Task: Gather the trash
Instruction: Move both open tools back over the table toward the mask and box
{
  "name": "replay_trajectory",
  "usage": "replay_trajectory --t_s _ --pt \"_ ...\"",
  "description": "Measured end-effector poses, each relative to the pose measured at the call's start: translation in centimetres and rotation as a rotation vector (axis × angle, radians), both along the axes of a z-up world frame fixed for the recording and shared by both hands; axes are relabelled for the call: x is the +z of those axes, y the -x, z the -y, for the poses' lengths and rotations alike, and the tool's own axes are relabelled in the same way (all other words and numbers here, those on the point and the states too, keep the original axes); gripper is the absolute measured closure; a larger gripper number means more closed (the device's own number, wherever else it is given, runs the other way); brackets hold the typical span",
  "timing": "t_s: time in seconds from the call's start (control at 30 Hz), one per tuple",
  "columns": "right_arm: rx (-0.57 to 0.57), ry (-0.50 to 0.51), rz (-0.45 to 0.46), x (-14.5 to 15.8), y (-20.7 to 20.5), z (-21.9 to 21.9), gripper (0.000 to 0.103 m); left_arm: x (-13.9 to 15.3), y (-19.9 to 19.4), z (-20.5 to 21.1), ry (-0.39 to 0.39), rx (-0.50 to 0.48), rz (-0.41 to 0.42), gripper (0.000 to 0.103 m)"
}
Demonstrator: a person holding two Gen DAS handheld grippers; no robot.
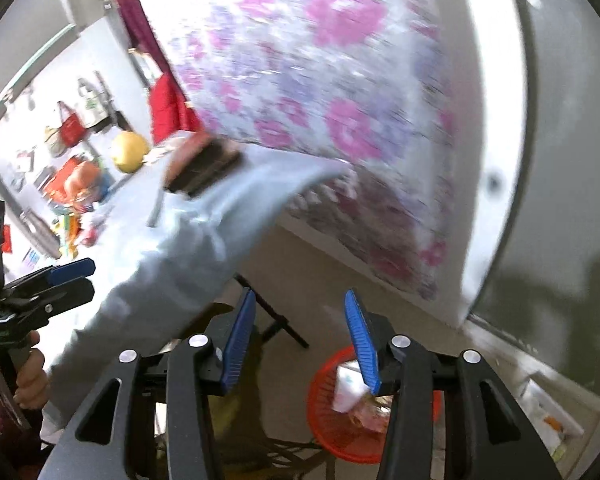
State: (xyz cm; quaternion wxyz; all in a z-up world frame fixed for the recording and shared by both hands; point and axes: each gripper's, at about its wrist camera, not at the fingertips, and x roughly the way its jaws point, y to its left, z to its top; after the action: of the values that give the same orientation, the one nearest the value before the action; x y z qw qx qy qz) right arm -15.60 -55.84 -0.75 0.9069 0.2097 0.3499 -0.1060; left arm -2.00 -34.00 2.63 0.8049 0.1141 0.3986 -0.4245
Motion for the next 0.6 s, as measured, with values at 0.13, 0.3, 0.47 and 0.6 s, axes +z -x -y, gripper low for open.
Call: replay_trajectory --t_s 0.13,0.3,0.47,0.6 --pt "0.077 0.026 0.032 2.2 -1.9 -3.4 0.05 1.3 -1.3 -4.7 0.021 0.09 0.039 0.015" --pt "0.163 0.034 0.065 4.1 -4.6 -7.6 0.046 2.1 -3.8 -11.6 0.031 0.225 0.05 0.014" --pt "0.261 0.036 0.073 5.1 -7.9 -12.3 0.044 2.5 -6.6 -19.1 0.025 0.378 0.056 0.014" --pt "0.328 0.026 0.068 5.3 -10.6 -15.6 0.042 2.6 -8.6 -24.6 0.023 0.485 0.055 0.012"
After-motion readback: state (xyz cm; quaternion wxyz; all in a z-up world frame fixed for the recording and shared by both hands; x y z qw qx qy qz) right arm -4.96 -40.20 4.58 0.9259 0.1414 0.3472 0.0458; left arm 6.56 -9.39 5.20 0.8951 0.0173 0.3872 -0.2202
